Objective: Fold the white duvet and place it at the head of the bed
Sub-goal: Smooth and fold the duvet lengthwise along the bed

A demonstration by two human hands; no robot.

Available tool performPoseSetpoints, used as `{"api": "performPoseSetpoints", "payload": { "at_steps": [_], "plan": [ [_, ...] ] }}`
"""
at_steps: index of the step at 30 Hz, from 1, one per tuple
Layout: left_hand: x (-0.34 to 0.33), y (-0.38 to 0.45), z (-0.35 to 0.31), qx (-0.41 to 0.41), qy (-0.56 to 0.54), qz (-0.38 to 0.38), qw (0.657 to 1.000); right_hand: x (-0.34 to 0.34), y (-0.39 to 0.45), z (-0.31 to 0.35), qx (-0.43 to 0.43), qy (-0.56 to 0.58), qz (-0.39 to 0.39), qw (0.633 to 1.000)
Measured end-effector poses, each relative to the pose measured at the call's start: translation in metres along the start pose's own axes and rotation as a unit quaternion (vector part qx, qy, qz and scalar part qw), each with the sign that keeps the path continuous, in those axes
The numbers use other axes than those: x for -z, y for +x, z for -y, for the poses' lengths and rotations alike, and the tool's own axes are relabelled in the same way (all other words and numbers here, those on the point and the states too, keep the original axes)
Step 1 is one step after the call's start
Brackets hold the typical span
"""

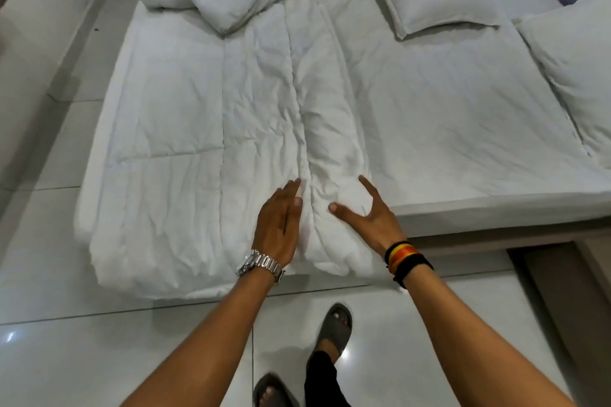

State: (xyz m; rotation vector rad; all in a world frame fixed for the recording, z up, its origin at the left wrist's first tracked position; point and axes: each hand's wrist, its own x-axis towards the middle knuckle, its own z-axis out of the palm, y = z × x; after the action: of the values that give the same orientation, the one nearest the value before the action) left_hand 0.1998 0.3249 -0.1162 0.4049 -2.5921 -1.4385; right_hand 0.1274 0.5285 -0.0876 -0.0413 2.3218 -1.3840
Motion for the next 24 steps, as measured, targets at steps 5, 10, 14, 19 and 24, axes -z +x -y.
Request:
{"api": "performPoseSetpoints", "payload": {
  "at_steps": [5,10,14,19,24],
  "plan": [
    [-0.011,-0.029,0.039,0.01,0.069,0.048,0.996,-0.017,-0.021,-0.077,-0.016,0.015,0.021,1.0],
    [-0.025,-0.036,0.077,-0.043,0.148,0.061,0.986,-0.053,-0.028,-0.121,0.014,-0.026,-0.029,0.999],
    [-0.019,-0.047,0.071,-0.069,0.146,0.011,0.987,-0.038,-0.033,-0.097,0.019,0.144,-0.068,0.987],
    [0.007,-0.059,0.04,-0.079,0.191,0.024,0.978,-0.012,-0.05,-0.077,-0.119,0.167,0.014,0.979],
    [0.011,-0.073,0.081,-0.03,0.21,0.096,0.972,-0.018,-0.056,-0.091,-0.154,0.129,-0.055,0.978]
  ]
}}
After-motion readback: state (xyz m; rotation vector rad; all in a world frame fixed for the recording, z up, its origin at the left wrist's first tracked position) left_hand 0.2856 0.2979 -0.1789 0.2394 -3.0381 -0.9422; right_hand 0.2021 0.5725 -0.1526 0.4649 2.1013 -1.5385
